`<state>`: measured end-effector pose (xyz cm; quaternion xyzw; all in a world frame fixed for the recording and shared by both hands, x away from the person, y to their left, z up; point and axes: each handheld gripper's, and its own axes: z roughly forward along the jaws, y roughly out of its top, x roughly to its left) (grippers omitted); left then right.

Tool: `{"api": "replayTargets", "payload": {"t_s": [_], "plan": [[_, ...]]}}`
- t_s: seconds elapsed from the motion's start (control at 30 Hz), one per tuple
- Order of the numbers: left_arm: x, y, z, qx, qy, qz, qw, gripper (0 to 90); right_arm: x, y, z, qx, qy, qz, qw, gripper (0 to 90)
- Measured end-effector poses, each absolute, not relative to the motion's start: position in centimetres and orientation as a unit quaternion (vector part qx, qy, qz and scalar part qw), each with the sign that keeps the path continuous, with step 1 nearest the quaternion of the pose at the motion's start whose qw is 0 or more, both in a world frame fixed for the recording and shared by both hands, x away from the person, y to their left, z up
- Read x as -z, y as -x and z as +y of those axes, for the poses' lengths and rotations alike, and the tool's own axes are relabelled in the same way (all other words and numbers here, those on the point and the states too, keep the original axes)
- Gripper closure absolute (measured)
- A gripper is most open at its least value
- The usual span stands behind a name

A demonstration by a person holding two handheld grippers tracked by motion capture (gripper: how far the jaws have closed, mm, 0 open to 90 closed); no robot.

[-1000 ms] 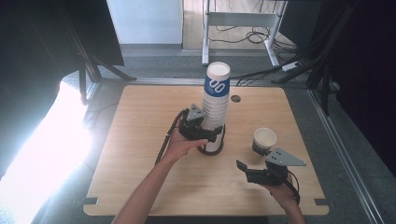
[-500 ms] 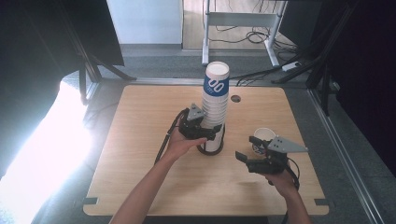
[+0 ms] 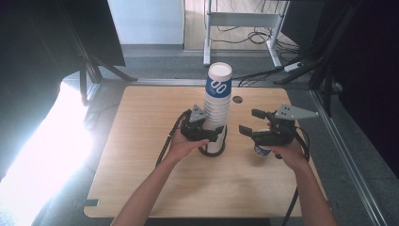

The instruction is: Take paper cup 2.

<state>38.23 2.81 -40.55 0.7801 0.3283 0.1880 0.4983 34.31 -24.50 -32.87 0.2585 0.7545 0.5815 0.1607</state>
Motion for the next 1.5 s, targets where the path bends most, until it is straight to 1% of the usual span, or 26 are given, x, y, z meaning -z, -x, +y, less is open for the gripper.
{"api": "replayTargets", "payload": {"t_s": [0.53, 0.83, 1.5], "plan": [[40.5, -38.1, 2.7, -0.192, -0.777, 0.331, 0.499, 13.9, 27.2, -38.2, -22.3, -0.588, -0.233, 0.760, 0.150, 17.5], [40.5, -38.1, 2.7, -0.192, -0.779, 0.330, 0.497, 14.0, 26.4, -39.7, -21.3, -0.600, -0.231, 0.754, 0.132, 16.9], [40.4, -37.9, 2.6, -0.195, -0.781, 0.328, 0.494, 14.2, 24.8, -41.5, -17.2, -0.596, -0.215, 0.763, 0.128, 14.9]]}}
